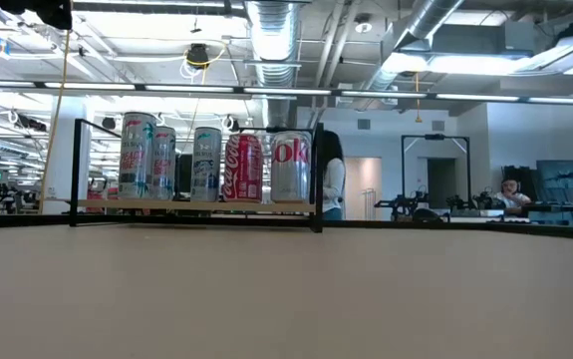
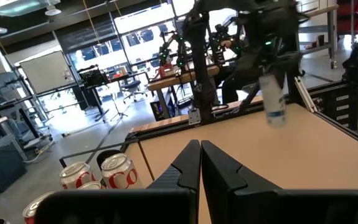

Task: Place canned beverage on shelf
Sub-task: Put the white and blue soda can on the shelf aligned with the other white and blue soda can

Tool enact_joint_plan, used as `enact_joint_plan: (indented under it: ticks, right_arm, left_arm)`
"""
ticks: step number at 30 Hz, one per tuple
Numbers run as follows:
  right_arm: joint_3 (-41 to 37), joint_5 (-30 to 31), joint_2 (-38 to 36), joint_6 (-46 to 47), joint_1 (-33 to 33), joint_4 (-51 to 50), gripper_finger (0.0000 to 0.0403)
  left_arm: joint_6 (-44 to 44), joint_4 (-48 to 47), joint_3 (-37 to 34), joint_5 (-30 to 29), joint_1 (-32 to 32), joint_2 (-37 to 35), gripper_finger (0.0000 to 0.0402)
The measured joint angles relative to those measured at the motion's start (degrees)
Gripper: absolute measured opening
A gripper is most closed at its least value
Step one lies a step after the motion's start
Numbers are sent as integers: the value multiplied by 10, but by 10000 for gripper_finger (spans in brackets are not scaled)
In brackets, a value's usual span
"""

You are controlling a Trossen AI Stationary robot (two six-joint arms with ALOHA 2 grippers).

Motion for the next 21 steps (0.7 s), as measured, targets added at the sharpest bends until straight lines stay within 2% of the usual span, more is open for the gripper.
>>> enact_joint_plan:
  ticks: [5, 9, 15, 21]
  right_arm:
    - [2, 6, 0, -212, -167, 39, 285]
    - [2, 21, 0, -337, -280, 74, 285]
    - [2, 20, 0, -429, -392, 62, 285]
    - [2, 21, 9, -467, -453, 45, 285]
  left_arm:
    - [0, 0, 0, 0, 0, 0, 0]
    - [0, 0, 0, 3, 0, 0, 0]
    - [-1, 0, 0, 5, 0, 0, 0]
    - [-1, -1, 0, 5, 0, 0, 0]
